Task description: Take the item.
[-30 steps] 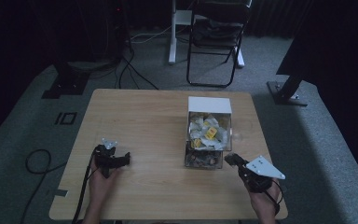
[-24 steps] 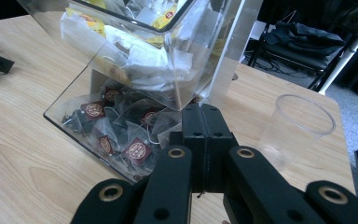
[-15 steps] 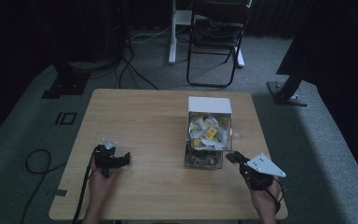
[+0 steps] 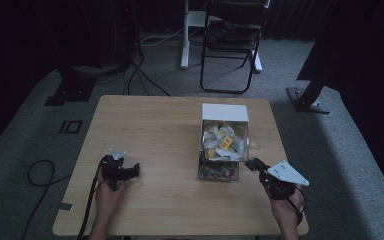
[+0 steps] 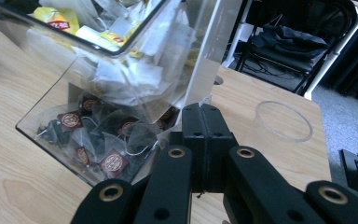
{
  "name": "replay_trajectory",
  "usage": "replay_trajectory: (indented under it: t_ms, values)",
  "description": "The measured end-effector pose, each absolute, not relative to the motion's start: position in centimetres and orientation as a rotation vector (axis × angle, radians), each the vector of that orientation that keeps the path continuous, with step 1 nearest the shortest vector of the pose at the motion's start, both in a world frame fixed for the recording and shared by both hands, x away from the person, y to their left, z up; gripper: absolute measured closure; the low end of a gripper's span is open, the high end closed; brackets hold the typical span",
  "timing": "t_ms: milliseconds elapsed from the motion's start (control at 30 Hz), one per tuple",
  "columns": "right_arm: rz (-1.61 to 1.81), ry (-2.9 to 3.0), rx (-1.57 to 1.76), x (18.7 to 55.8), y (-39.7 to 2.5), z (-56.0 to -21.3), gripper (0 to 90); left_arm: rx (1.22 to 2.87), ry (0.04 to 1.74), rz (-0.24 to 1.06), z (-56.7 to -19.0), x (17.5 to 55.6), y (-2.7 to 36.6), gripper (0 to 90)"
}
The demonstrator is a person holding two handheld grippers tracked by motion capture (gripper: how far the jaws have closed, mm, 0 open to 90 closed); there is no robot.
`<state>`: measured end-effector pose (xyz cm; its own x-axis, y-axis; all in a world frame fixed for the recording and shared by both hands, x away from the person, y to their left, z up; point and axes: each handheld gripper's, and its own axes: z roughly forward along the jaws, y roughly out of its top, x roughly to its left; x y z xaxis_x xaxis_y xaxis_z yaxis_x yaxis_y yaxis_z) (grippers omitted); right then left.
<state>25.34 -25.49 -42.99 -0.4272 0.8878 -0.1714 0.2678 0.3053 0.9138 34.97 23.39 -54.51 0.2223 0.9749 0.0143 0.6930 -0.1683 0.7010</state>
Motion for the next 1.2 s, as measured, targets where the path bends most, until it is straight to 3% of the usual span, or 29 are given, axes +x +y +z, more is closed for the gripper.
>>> replay_trajectory:
  t_ms: [1200]
  values:
    - [1.097, 1.819, 1.095, 28.2, -27.3, -42.6, 90.0, 1.932, 1.532, 0.643, -54.5, 35.0, 23.4, 10.7]
